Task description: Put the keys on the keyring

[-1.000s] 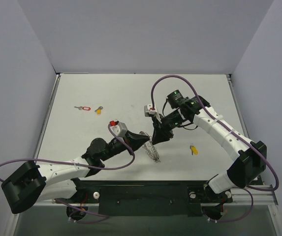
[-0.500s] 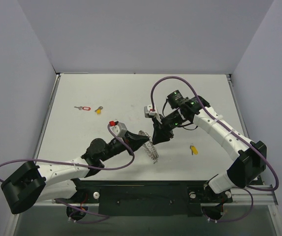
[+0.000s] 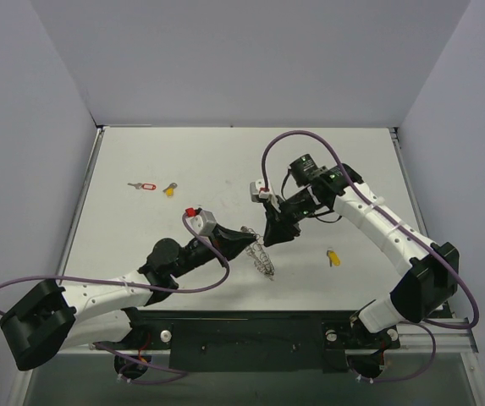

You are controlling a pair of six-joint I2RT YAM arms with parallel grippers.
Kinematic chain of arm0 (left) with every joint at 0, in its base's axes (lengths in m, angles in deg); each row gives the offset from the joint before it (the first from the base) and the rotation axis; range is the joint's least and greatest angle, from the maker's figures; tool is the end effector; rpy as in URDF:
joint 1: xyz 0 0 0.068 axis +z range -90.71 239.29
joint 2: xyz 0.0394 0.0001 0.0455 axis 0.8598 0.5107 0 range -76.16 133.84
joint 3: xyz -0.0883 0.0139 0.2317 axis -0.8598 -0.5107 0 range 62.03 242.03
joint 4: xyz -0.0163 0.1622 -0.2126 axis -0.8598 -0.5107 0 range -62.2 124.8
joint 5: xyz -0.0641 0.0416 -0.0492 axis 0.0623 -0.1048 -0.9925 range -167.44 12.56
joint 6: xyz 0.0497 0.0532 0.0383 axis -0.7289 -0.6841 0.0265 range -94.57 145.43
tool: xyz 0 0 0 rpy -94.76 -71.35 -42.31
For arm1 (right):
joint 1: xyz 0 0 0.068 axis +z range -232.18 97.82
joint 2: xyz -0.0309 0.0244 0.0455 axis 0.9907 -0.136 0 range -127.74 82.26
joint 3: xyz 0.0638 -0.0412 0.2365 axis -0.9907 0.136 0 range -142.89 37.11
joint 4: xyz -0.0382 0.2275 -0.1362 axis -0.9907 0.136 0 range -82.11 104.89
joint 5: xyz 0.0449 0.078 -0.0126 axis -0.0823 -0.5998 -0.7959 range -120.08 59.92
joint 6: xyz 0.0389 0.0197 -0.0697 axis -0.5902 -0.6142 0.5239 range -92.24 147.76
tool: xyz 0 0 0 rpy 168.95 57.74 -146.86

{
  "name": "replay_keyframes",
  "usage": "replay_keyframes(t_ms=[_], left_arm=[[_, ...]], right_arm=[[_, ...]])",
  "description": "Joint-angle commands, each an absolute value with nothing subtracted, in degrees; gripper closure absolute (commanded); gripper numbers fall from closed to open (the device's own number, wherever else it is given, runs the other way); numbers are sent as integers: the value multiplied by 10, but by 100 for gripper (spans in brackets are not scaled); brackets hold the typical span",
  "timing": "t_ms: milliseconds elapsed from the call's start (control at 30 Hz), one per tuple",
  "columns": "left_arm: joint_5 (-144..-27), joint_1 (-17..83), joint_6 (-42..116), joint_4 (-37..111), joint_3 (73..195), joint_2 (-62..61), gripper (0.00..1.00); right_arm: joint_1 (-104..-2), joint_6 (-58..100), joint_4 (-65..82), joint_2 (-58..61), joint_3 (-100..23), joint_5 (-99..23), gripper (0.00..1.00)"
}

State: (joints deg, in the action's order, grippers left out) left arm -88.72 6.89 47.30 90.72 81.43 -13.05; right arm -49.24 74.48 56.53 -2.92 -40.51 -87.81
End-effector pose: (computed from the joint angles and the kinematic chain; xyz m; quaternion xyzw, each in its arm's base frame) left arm 0.1577 -0.2276 0.2261 0.2383 0.5827 -0.5168 0.5802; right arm 0.2355 0.2248 0.2845 -0.6445 0.5536 0.4281 0.3081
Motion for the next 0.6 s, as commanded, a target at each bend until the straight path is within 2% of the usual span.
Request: replay_keyframes(t_ms=[0,333,567], left_arm=[[-889,72,479,945,819,-150,100],[-889,73,480,944,818,-151,100],[-888,73,481,944,816,-153,100]], right_arm=[[-496,784,602,-40,-408,-910,88],[-491,848,675,-57,-430,-957,89],[-492,832,673,-71,-443,-950,83]])
